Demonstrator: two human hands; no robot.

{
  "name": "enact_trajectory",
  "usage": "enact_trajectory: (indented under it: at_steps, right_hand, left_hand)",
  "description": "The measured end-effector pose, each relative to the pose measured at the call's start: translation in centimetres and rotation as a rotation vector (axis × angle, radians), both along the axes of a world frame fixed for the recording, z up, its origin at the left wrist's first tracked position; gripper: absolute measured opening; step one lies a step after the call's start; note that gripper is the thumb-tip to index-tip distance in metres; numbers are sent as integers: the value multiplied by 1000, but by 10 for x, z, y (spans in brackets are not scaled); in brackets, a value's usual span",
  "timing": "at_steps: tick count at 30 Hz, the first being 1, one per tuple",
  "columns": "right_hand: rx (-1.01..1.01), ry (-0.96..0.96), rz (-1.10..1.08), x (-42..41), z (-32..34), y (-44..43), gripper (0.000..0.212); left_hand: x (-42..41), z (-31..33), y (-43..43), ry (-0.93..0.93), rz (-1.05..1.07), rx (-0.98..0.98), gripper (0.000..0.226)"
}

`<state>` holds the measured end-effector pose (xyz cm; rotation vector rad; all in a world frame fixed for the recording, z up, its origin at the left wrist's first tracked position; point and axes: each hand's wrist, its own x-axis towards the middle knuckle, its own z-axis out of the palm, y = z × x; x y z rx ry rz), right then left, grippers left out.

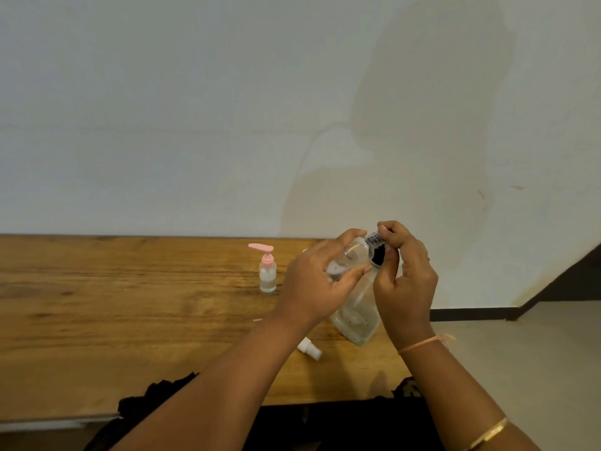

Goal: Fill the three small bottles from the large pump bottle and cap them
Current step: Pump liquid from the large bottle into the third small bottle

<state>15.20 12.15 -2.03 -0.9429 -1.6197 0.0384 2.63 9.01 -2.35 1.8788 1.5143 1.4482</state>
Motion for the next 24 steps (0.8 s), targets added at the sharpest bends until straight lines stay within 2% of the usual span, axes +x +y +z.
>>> enact_trajectory:
  at_steps: [4, 16, 24]
  right_hand:
    - [-18, 40, 8, -3, 9, -4, 29]
    - [17, -17, 7, 2, -2, 2, 30]
    - [-48, 105, 43, -10, 10, -9, 31]
  left_hand:
    - [-2, 4, 0, 16, 5, 31, 51]
    - [0, -2, 0, 23, 3, 31, 51]
    - [-2, 5, -3, 36, 22, 89, 49]
